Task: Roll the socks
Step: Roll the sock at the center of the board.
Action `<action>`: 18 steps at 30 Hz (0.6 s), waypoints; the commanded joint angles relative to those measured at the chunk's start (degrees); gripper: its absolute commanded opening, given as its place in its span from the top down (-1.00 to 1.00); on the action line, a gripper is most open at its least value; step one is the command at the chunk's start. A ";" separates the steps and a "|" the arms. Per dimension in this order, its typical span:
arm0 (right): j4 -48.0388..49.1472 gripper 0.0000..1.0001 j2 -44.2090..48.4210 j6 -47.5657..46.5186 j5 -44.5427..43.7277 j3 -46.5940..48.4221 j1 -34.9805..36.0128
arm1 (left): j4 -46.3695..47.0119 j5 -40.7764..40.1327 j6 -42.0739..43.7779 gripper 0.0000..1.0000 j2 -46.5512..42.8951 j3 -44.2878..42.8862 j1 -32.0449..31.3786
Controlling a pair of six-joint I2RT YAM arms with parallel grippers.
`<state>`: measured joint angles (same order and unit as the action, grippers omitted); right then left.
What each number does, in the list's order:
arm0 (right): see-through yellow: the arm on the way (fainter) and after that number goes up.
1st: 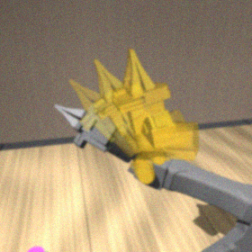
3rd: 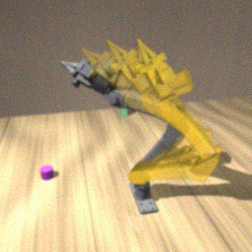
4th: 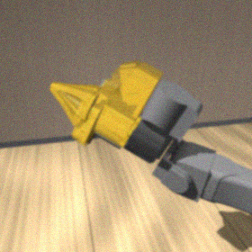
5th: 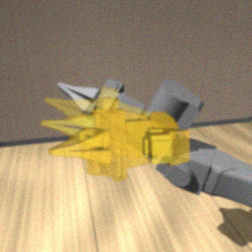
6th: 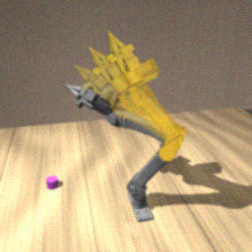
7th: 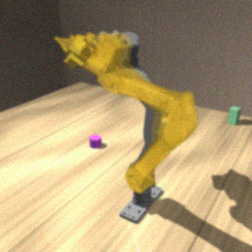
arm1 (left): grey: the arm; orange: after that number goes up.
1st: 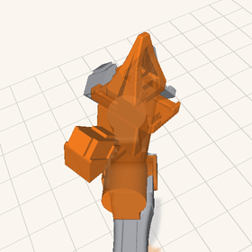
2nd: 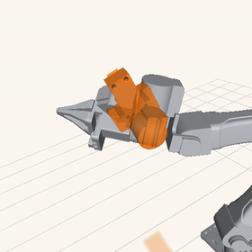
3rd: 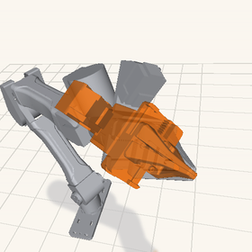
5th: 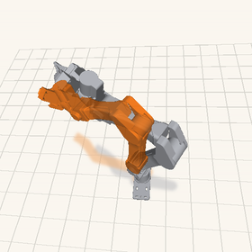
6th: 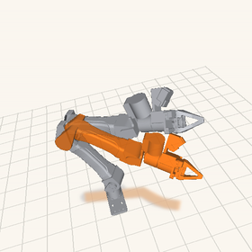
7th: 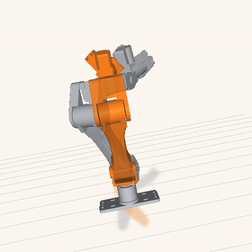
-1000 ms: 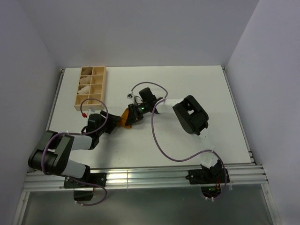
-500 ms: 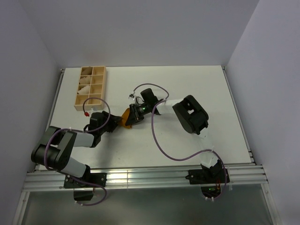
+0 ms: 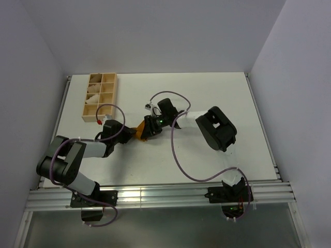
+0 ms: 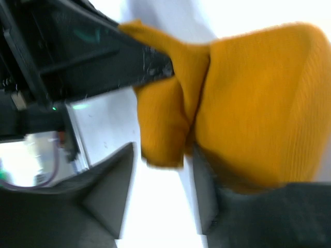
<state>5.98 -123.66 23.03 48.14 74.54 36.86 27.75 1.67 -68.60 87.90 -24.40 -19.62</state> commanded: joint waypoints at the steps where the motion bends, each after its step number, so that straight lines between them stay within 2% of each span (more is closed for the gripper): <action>1: -3.61 -0.18 8.40 -7.10 -9.10 -3.34 0.32 | -7.26 -1.41 3.20 0.59 1.40 -1.26 -0.68; 4: -3.87 -0.34 14.55 -11.40 -16.90 -6.24 1.01 | -8.41 -1.41 3.73 0.59 1.40 -2.31 -0.95; 10: -3.16 -0.49 23.09 -20.45 -32.29 -10.82 5.67 | -9.38 -1.41 4.44 0.59 1.31 -3.11 -1.30; 14: -2.91 -0.54 24.34 -27.32 -46.78 -11.09 12.60 | -9.90 -1.41 4.61 0.59 1.31 -3.54 -1.48; 18: -1.59 -0.58 23.38 -32.16 -55.42 -10.56 17.53 | -10.08 -1.41 4.96 0.59 1.57 -3.81 -1.48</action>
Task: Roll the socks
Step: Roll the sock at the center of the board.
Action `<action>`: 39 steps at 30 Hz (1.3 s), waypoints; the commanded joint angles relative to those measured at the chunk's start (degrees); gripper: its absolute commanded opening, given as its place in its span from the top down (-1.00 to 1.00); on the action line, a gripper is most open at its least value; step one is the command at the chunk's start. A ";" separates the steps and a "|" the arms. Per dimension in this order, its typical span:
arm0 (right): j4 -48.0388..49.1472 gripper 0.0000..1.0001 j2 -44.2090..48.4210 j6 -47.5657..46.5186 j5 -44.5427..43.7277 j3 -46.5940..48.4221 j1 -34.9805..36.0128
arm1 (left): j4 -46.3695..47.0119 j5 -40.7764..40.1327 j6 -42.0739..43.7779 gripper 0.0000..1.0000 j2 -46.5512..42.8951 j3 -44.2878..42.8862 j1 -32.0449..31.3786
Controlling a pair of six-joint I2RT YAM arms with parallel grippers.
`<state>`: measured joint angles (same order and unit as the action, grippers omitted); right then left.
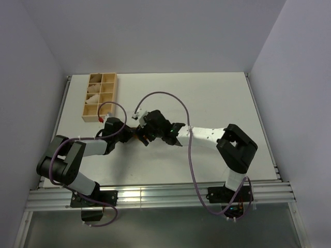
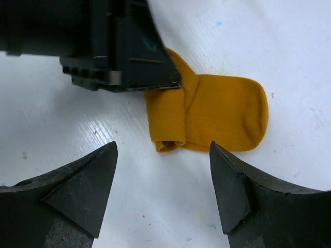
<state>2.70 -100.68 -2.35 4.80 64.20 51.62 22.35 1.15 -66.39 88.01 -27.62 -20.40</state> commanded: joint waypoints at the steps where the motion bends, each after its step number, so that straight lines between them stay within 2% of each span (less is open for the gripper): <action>1: 1.87 -0.58 -0.21 -8.62 -13.83 -0.05 3.66 | -4.77 -0.80 2.76 0.59 1.47 -0.68 -0.69; 3: 3.53 -0.58 -1.00 -11.26 -18.39 -0.13 6.20 | -4.95 -0.62 2.84 0.59 1.55 -0.86 -0.69; 10: 3.89 -0.54 -5.75 -15.67 -21.85 2.06 10.52 | -5.04 -0.01 2.93 0.60 2.17 -1.21 -0.78; 16: 4.95 -0.48 -9.70 -17.51 -23.78 3.03 11.75 | -5.56 0.17 3.11 0.60 1.91 -1.47 -0.78; 24: 9.08 -0.37 -13.48 -20.85 -31.07 3.03 14.04 | -5.47 0.96 2.85 0.60 2.43 -1.65 -0.87; 29: 9.25 -0.29 -15.59 -20.94 -31.69 3.91 14.30 | -5.65 0.79 2.93 0.60 1.91 -1.56 -0.87; 35: 8.55 -0.09 -18.23 -21.20 -32.66 5.58 14.30 | -5.30 1.31 2.85 0.60 1.91 -1.39 -0.95; 36: 8.81 0.01 -18.41 -21.03 -32.48 5.49 14.30 | -5.21 1.40 2.76 0.60 1.82 -1.30 -0.95; 39: 8.55 0.16 -19.11 -20.50 -31.96 5.67 14.30 | -4.86 1.49 2.67 0.60 1.64 -1.12 -0.95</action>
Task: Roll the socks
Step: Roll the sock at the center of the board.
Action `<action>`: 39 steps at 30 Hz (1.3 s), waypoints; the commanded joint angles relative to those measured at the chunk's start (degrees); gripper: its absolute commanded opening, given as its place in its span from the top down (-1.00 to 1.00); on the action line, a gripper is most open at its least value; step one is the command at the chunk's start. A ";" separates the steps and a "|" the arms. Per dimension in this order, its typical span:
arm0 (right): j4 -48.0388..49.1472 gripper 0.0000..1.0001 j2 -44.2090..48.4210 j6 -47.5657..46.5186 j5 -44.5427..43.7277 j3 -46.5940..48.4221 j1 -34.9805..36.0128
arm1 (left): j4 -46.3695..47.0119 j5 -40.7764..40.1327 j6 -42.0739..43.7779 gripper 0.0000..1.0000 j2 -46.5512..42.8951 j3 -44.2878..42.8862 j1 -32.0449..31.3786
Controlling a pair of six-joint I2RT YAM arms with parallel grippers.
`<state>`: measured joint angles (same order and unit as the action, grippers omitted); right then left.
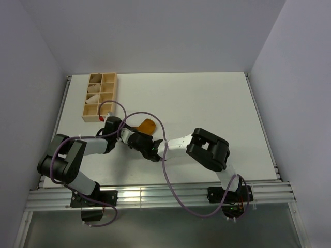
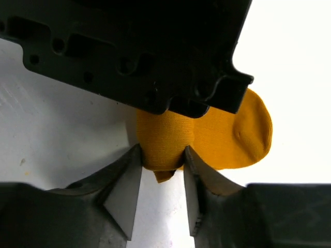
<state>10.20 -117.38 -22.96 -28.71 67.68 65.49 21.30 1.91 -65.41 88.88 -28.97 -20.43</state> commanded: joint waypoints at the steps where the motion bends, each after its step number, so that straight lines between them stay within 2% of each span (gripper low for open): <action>1: 0.88 0.20 -2.59 0.11 1.72 2.19 0.42 | -3.81 0.81 1.51 0.59 0.68 0.23 -0.93; 6: 0.96 0.73 -3.55 1.78 2.60 1.49 0.42 | -3.55 0.64 0.63 0.50 -0.11 0.85 -0.93; 9: 1.05 0.91 -3.29 3.01 3.04 0.53 0.34 | -3.89 0.37 -0.42 0.31 -0.81 1.37 -0.93; 11: 1.23 1.00 -2.86 4.23 3.48 -0.44 0.34 | -4.07 -0.59 -1.47 0.11 -1.86 2.07 -0.93; 16: 0.97 1.00 -1.71 7.66 7.52 -2.28 -0.98 | -4.68 -1.65 -3.50 -0.32 -4.76 3.83 -0.93; 18: 0.53 1.00 -0.92 9.94 11.36 -2.81 -2.12 | -5.21 -3.66 -3.94 -0.38 -6.52 4.36 -0.84; 28: -6.14 1.00 -1.01 18.39 32.47 0.87 -9.94 | -7.85 -7.01 -4.21 -0.53 -12.15 6.03 0.38; 33: -15.89 1.00 -3.81 18.92 44.24 8.93 -13.89 | -6.80 -7.36 -4.90 -0.51 -14.43 8.22 1.44; 39: -30.31 1.00 -9.08 15.93 49.27 20.71 -15.13 | -7.50 -9.21 -5.69 -0.45 -16.81 10.16 1.79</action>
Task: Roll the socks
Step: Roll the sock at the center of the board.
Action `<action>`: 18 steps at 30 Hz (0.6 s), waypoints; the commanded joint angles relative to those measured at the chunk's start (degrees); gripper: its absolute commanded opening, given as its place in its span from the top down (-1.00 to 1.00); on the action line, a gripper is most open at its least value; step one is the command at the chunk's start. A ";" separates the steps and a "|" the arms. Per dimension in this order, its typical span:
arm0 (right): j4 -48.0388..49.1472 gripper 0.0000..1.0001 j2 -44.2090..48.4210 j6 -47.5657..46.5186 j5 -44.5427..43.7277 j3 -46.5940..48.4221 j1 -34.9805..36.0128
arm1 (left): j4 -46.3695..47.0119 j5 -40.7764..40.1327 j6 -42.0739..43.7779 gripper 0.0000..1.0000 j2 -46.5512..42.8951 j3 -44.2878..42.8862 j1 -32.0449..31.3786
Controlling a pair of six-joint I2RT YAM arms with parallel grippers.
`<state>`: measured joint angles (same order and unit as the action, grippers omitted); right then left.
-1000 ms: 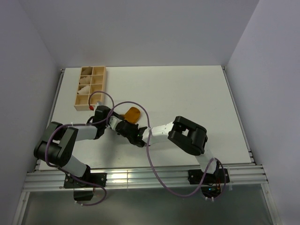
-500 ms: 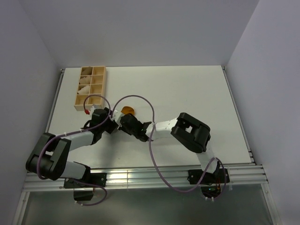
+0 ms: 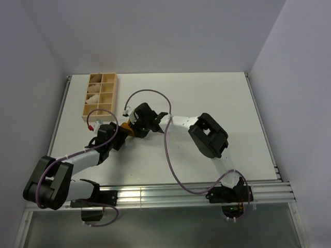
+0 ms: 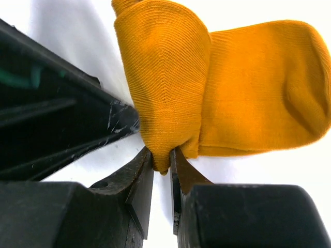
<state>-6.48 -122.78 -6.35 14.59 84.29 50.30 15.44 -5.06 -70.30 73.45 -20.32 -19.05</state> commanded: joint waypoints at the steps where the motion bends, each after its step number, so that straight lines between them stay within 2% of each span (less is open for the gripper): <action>1: -15.91 1.00 -5.00 -1.12 6.67 5.17 -0.03 | -1.73 -2.50 -1.06 -0.44 -1.73 1.94 0.50; 8: -27.96 1.00 -11.68 -3.05 12.73 15.72 -0.56 | 0.64 -3.90 -1.86 -0.41 -4.55 5.11 2.08; 18: -32.45 1.00 -13.98 -1.91 20.12 19.77 -2.93 | 4.86 -1.71 1.40 -0.36 -0.24 3.09 3.76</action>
<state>-29.54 -133.47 -8.56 32.38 104.42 47.53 19.92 -6.68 -71.09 71.66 -16.38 -15.75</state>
